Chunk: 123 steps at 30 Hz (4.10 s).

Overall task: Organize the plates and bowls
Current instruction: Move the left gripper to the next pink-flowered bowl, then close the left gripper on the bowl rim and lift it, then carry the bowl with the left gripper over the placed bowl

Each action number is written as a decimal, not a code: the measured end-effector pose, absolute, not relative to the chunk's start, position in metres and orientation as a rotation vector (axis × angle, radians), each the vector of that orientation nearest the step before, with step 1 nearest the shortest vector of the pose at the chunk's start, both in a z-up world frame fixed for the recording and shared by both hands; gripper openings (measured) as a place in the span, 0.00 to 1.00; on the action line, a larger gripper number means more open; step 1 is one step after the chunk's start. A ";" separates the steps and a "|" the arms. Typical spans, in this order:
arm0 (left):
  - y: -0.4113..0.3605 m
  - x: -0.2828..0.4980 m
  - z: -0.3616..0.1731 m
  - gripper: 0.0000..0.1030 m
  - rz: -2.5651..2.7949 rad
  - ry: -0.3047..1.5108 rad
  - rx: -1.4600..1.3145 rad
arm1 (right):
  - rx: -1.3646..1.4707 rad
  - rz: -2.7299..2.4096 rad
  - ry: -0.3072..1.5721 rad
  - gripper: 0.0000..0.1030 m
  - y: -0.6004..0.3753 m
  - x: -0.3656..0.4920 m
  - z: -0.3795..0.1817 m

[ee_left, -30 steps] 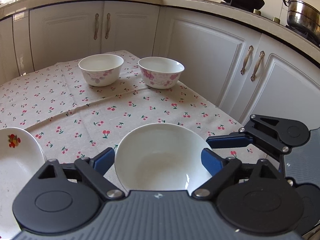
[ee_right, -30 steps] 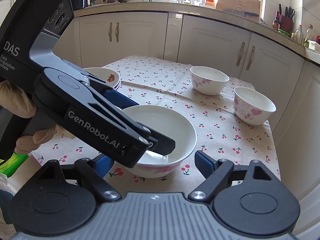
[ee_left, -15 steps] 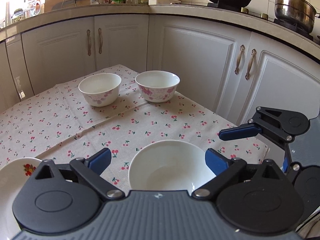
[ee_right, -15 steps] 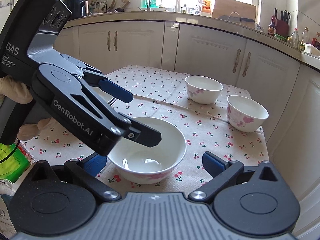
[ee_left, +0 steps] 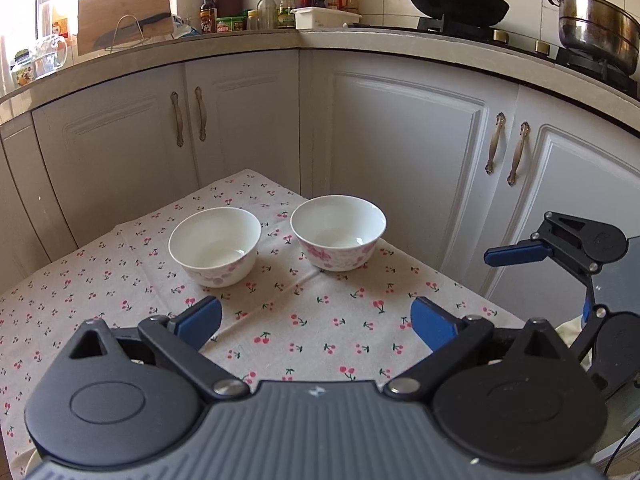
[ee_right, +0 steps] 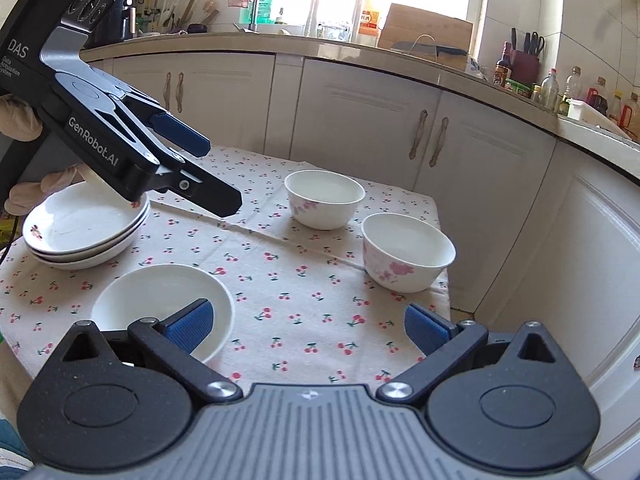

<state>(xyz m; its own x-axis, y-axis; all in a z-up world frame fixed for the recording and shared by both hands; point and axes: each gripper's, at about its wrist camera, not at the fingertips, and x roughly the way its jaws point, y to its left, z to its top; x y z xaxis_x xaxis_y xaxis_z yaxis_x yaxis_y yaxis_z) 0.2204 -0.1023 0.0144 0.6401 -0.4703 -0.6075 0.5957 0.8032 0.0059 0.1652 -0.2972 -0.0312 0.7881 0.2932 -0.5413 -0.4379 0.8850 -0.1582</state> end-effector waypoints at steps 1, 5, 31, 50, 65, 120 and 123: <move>-0.105 0.226 0.016 0.97 -0.620 0.628 0.213 | -0.288 0.394 0.536 1.00 -0.301 0.170 -0.032; -0.119 0.247 0.016 0.97 -0.646 0.643 0.218 | -0.290 0.379 0.553 1.00 -0.315 0.191 -0.037; -0.207 0.354 -0.033 0.97 -0.691 0.792 0.268 | -0.262 0.412 0.540 1.00 -0.348 0.310 -0.078; -0.231 0.384 -0.050 0.90 -0.738 0.835 0.299 | -0.271 0.444 0.530 0.89 -0.349 0.327 -0.087; -0.232 0.391 -0.053 0.90 -0.754 0.858 0.295 | -0.236 0.468 0.548 0.86 -0.353 0.332 -0.083; -0.131 0.233 0.024 0.70 -0.674 0.788 0.197 | -0.286 0.515 0.493 0.86 -0.272 0.180 -0.012; -0.122 0.220 0.025 0.70 -0.666 0.784 0.191 | -0.288 0.524 0.494 0.86 -0.265 0.170 -0.013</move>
